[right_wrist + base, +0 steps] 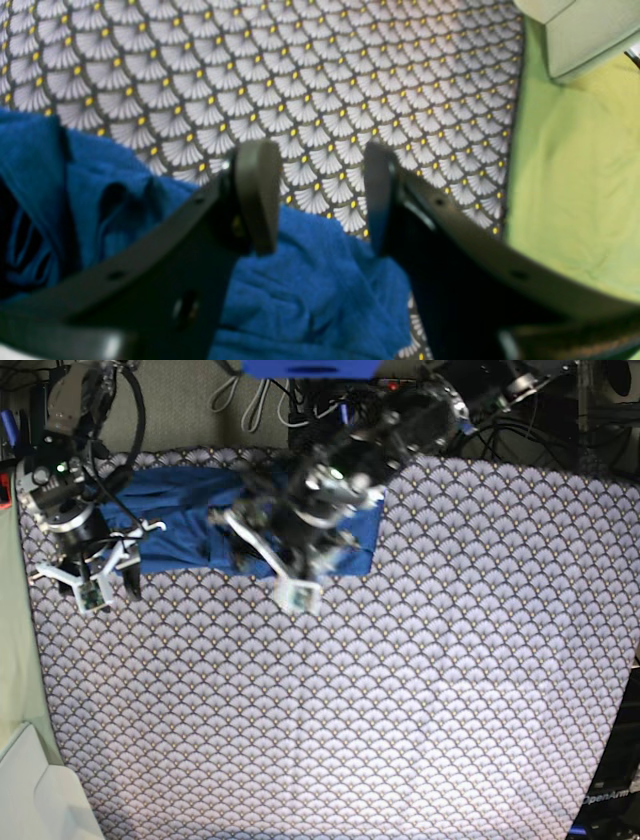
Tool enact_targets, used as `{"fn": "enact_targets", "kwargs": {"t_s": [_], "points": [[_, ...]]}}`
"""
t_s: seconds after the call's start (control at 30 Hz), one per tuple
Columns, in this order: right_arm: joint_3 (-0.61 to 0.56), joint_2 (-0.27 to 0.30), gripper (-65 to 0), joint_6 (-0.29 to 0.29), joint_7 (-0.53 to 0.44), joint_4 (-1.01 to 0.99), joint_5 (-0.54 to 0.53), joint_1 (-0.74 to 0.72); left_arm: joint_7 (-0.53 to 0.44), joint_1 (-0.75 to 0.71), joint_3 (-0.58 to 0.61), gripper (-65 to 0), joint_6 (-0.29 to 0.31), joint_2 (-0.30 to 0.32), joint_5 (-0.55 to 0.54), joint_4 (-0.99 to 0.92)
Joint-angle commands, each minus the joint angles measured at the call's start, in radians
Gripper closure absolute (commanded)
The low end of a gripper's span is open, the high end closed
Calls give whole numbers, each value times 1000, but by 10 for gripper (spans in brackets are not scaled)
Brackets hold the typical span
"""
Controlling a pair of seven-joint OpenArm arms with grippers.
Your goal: Fold the T-shirt properly
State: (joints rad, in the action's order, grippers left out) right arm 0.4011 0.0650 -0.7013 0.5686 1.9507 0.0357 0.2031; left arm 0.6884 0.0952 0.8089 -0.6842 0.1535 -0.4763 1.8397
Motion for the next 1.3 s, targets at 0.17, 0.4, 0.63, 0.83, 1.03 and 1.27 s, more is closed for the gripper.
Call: {"fn": "enact_targets", "kwargs": {"t_s": [0.17,0.4,0.63,0.83,1.03,1.27], "points": [[-63,-37,-239,3,-25,26,-21,14,-5,-53,-217,-153,-14,123,-8,27],[-252,-153,0,3,-8,39,-16,49,-3,-213,-552,0,-14,245,-8,38],[-485,-170,0,3,80,29,-16,65,-3,-320,-719,-5,-14,308,-8,45],[-548,-169,0,3,112,-47,-16,91,-3,-357,-751,-5,-14,309,-8,45],[-482,-127,0,3,89,-80,-20,137,-3,-354,-745,-5,-14,301,-8,47],[-285,-123,0,3,37,-83,-18,170,-3,-338,-745,-5,-14,298,-8,47]]}}
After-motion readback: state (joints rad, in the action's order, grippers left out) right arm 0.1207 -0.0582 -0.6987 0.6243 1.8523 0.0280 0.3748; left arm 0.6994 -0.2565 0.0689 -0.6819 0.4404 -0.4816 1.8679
